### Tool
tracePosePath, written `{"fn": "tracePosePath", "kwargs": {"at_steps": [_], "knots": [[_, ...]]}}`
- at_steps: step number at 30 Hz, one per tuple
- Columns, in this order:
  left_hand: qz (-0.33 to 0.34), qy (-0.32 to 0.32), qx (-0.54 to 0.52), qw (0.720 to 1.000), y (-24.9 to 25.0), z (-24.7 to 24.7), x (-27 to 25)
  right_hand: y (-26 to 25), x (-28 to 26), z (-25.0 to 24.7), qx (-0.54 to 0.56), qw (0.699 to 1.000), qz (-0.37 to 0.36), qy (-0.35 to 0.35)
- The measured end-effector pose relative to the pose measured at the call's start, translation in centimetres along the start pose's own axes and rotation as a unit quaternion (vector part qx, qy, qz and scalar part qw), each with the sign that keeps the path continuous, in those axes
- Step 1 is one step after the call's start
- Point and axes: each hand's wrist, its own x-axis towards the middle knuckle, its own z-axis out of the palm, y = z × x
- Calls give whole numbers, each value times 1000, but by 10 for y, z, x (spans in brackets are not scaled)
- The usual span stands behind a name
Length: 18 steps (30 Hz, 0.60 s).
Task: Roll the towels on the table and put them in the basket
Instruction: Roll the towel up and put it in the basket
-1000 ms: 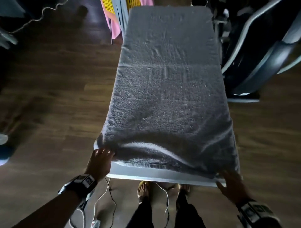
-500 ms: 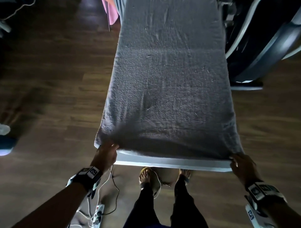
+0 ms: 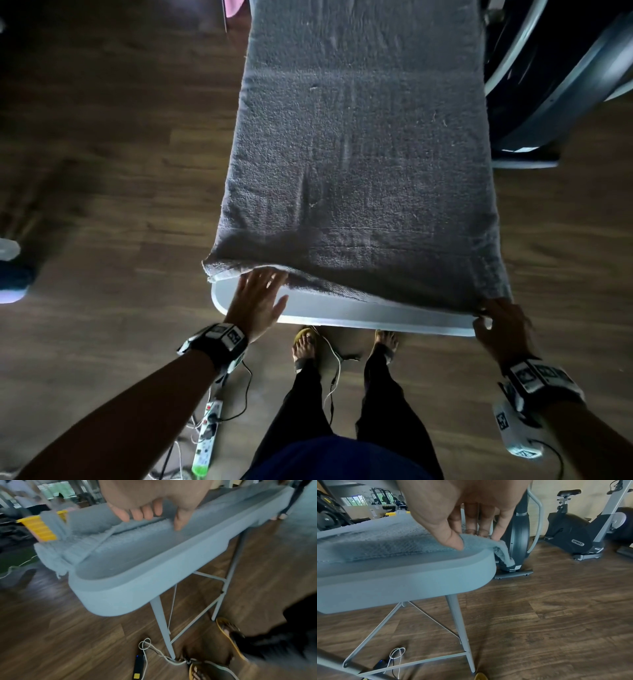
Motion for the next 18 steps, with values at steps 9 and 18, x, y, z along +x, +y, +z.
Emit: {"fn": "tracePosePath", "kwargs": {"at_steps": [9,18], "knots": [[-198,-11,-67,978,-36,-19,29,-4,4,-1,-1,999,48,-24],[-203,133,-68,968,-70,-23,-57,-2,-13,4,51,998,27,30]]}}
